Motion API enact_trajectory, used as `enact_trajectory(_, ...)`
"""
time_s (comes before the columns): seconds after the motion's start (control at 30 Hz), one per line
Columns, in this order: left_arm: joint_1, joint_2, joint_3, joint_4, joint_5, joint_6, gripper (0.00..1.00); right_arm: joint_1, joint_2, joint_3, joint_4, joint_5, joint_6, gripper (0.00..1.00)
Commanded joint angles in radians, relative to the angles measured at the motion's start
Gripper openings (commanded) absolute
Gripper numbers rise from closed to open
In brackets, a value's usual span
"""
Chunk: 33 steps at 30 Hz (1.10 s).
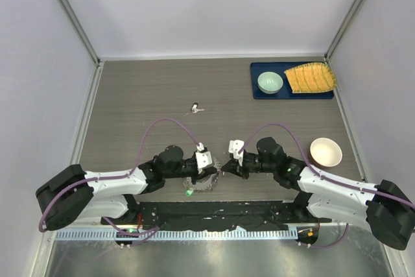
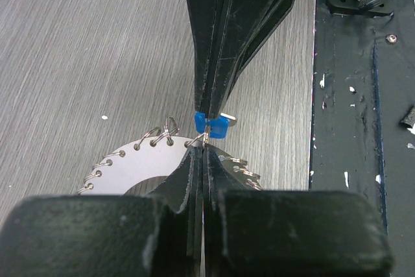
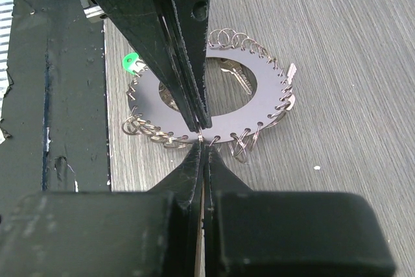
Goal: Put the keys on the keyring
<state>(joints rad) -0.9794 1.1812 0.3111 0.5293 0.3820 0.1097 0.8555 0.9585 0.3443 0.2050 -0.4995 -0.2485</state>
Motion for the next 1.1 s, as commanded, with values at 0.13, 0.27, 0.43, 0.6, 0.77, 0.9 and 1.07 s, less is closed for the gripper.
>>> enact_trajectory(0.13,0.002,-0.017,-0.004,0.104,0.015,-0.011,0.00,0.005,0.009,0.038,0.050,-0.022,-0.006,0.01)
enact_trajectory(0.27,0.002,-0.017,-0.004,0.104,0.020,-0.011,0.00,0.005,0.009,0.038,0.054,-0.025,-0.005,0.01)
enact_trajectory(0.43,0.002,-0.017,-0.007,0.113,0.024,-0.016,0.00,0.005,0.014,0.038,0.059,-0.031,-0.005,0.01)
enact_trajectory(0.6,0.002,-0.009,-0.006,0.129,0.044,-0.021,0.00,0.007,0.023,0.036,0.068,-0.042,-0.005,0.01)
enact_trajectory(0.77,0.002,-0.012,-0.015,0.172,0.047,-0.034,0.00,0.007,0.029,0.036,0.076,-0.051,-0.002,0.01)
enact_trajectory(0.9,0.002,-0.006,-0.033,0.227,0.046,-0.062,0.00,0.005,0.036,0.035,0.089,-0.060,0.003,0.01)
enact_trajectory(1.07,0.004,-0.011,-0.050,0.281,0.028,-0.088,0.00,0.008,0.042,0.033,0.097,-0.063,0.011,0.01)
